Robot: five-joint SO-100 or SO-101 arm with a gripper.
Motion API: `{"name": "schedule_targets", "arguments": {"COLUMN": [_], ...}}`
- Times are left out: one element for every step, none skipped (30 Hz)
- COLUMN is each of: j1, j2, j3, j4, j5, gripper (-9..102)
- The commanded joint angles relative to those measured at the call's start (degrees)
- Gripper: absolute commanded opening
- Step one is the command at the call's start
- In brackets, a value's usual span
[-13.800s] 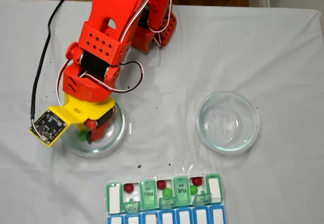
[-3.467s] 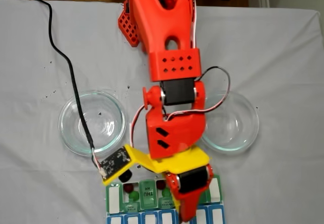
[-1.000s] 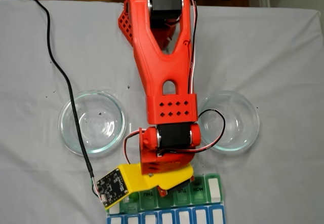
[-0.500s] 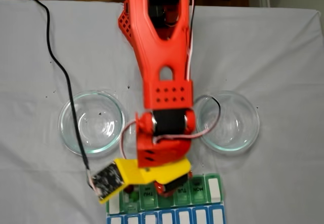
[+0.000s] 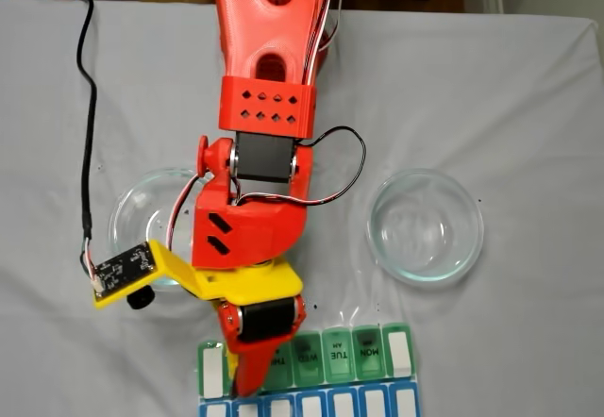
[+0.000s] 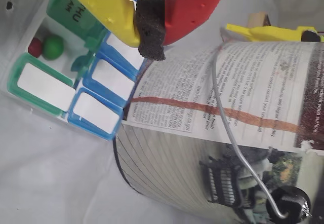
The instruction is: Sort medicines into box.
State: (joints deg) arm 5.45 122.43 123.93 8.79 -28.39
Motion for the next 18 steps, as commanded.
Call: {"name": "schedule_targets", "arguments": {"j1": [-0.26, -0.26, -0.18, -0.09, -0.09, -0.09, -0.18, -0.44, -0.70, -0.88, -0.88, -0.97, -1.05, -1.05, -1.05, -1.14, -1.32, -1.49], "j2": [-0.70, -1.93, -2.99, -4.04, -5.19, -6.15, -6.77, -7.38, -7.73, -8.00, -8.17, -8.26, -8.26, -8.09, -8.00, -7.91, -7.91, -7.91], "j3": [-2.37, -3.25, -4.13, -5.10, -5.98, -6.42, -6.33, -5.71, -4.66, -3.87, -3.34, -3.16, -3.16, -3.43, -3.60, -4.04, -4.83, -5.71], "j4": [-4.31, -4.57, -4.75, -4.92, -4.92, -5.19, -6.06, -7.47, -9.14, -10.55, -11.43, -11.60, -11.34, -10.55, -9.84, -8.53, -6.33, -3.78], "j5": [-0.53, -0.53, -0.35, -0.26, -0.18, -0.35, -0.70, -1.49, -2.11, -2.46, -2.64, -2.99, -3.25, -3.43, -3.60, -3.69, -3.87, -3.87], "gripper": [0, 0, 0, 0, 0, 0, 0, 0, 0, 0, 0, 0, 0, 0, 0, 0, 0, 0]}}
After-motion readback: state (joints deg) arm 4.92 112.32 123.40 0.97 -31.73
